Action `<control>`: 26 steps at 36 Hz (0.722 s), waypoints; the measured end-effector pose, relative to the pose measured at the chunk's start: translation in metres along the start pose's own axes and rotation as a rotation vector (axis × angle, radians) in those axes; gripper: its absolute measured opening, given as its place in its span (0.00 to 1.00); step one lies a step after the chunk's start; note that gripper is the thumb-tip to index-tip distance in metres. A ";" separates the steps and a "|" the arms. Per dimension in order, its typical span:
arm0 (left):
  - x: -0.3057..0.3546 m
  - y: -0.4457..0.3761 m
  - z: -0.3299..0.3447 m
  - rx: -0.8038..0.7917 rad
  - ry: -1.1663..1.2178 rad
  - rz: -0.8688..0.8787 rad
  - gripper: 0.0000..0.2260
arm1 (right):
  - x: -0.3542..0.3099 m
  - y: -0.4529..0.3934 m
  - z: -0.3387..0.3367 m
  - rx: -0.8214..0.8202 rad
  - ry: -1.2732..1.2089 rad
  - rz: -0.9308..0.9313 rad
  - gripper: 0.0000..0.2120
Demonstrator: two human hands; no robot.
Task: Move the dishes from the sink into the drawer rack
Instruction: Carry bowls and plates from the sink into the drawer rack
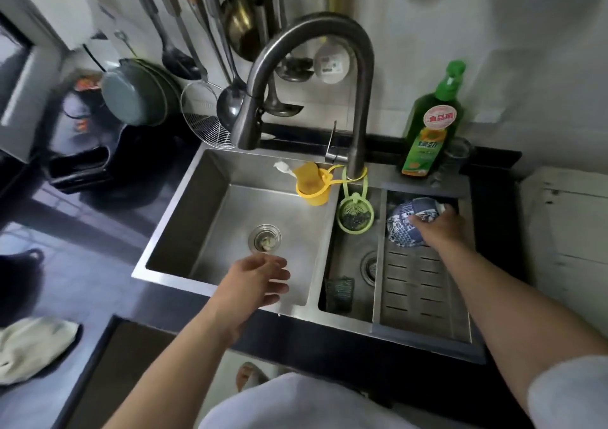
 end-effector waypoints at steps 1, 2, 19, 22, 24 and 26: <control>0.000 0.000 0.000 -0.001 -0.002 -0.006 0.09 | 0.002 -0.002 0.004 -0.007 -0.025 0.009 0.48; -0.001 -0.001 0.000 0.000 -0.002 -0.014 0.08 | 0.004 -0.005 0.009 -0.009 -0.057 0.012 0.48; -0.002 -0.001 0.015 -0.053 -0.077 0.014 0.08 | 0.007 0.015 -0.005 0.284 -0.316 -0.084 0.39; -0.004 0.001 0.023 -0.095 -0.040 -0.004 0.08 | 0.002 0.063 -0.019 0.349 -0.470 -0.137 0.37; -0.007 0.003 0.031 -0.138 0.008 -0.034 0.08 | 0.000 0.106 -0.020 0.280 -0.578 -0.150 0.35; -0.012 0.006 0.040 -0.184 0.115 -0.086 0.09 | 0.000 0.148 -0.010 0.114 -0.641 -0.145 0.32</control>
Point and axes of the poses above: each hand's wrist, its own y-axis away from the middle knuckle, its own z-axis out of the palm, x = y × z, the point moved 4 cm from there along -y, towards the middle knuckle, and after that the axes turned 1 degree about -x, right-handed, at the moved point
